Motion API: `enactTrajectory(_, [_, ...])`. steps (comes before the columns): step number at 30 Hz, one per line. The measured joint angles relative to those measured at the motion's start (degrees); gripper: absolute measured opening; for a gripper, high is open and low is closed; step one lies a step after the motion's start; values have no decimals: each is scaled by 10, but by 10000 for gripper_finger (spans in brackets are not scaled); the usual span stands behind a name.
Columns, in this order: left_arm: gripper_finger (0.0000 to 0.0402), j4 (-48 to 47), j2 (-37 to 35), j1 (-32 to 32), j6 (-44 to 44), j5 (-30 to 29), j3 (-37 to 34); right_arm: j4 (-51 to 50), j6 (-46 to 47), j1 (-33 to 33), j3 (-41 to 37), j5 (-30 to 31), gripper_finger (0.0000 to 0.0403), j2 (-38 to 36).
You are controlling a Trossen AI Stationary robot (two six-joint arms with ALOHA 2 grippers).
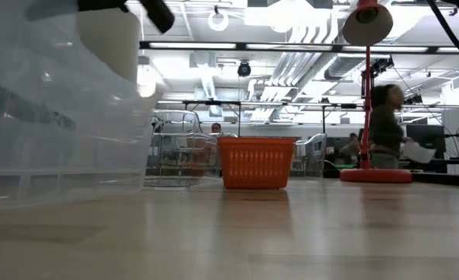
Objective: Stack baskets by color
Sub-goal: Stack the top white bin on top of the bottom white bin
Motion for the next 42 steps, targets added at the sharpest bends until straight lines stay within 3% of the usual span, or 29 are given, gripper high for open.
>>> enactTrajectory(6, [172, 0, 0, 0, 0, 0, 0, -65, -35, -4, 0, 6, 197, -37])
enactTrajectory(23, [172, -7, 0, 0, 4, 0, 0, -177, -86, -7, 0, 0, 201, -95])
enactTrajectory(29, [172, -41, 0, 0, 4, 0, 0, -354, -82, 0, 0, 10, 200, -148])
enactTrajectory(33, [172, -64, 0, 0, 5, 0, 0, -484, -46, 17, 0, 25, 176, -173])
enactTrajectory(38, [172, -64, 0, 0, 5, 1, 0, -622, 25, 51, -1, 35, 116, -179])
enactTrajectory(42, [172, -64, 0, 0, 5, 11, 0, -615, 95, 83, -86, 44, 74, -218])
